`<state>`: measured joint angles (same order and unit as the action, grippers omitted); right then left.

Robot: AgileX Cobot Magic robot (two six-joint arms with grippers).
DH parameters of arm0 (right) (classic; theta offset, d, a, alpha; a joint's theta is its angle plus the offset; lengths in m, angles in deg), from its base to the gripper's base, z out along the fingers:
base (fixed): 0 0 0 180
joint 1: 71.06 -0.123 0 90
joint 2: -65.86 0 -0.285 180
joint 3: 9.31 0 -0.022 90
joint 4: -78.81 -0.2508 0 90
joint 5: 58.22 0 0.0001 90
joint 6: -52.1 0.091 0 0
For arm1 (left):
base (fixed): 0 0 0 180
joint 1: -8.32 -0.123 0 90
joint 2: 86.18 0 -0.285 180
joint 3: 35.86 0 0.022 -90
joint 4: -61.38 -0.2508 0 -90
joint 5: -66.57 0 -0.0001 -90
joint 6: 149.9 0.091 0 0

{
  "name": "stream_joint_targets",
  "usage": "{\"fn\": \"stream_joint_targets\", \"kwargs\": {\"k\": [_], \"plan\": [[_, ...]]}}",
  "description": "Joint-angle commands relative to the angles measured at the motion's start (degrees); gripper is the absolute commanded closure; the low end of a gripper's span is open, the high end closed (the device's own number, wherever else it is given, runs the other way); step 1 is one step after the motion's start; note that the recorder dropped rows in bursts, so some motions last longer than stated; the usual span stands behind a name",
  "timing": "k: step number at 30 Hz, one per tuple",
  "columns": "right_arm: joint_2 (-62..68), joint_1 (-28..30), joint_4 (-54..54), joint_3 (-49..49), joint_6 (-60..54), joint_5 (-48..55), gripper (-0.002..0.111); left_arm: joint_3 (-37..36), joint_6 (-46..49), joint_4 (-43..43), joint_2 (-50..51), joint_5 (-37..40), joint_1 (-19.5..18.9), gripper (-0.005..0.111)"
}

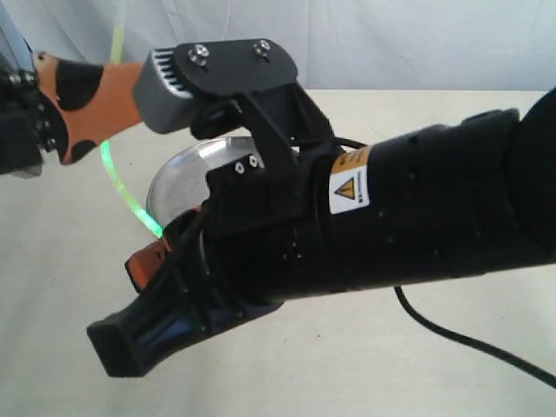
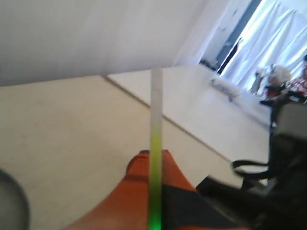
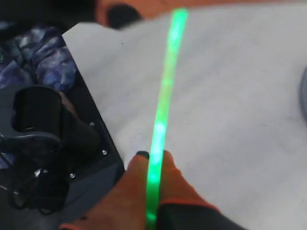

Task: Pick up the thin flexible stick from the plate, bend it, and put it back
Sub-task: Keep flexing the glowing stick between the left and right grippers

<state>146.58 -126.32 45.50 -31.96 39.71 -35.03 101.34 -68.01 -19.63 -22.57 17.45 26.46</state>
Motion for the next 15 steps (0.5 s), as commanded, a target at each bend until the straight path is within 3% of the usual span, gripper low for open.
{"fn": "stream_joint_targets", "kwargs": {"k": [1,6,9,11,15], "plan": [[-3.5,-0.1,2.8,0.7,-2.0,-6.3,0.109,-0.3,-3.4,-7.5,1.2,-0.3,0.4,0.107],[-2.8,-0.1,3.5,0.6,-1.2,-6.0,0.109,-0.3,-3.3,-5.0,1.2,-2.1,0.4,0.106],[-1.3,-0.1,3.9,0.6,-1.2,-6.0,0.109,-0.3,-3.3,-5.0,1.2,-2.4,0.4,0.097],[-0.1,-0.1,5.0,0.6,-1.2,-6.0,0.109,-0.3,-3.3,-4.4,1.2,-2.5,0.4,0.086],[2.7,0.7,9.9,0.6,2.0,-5.9,0.109,-0.3,-3.4,-1.8,0.9,-1.6,0.3,0.048]]}}
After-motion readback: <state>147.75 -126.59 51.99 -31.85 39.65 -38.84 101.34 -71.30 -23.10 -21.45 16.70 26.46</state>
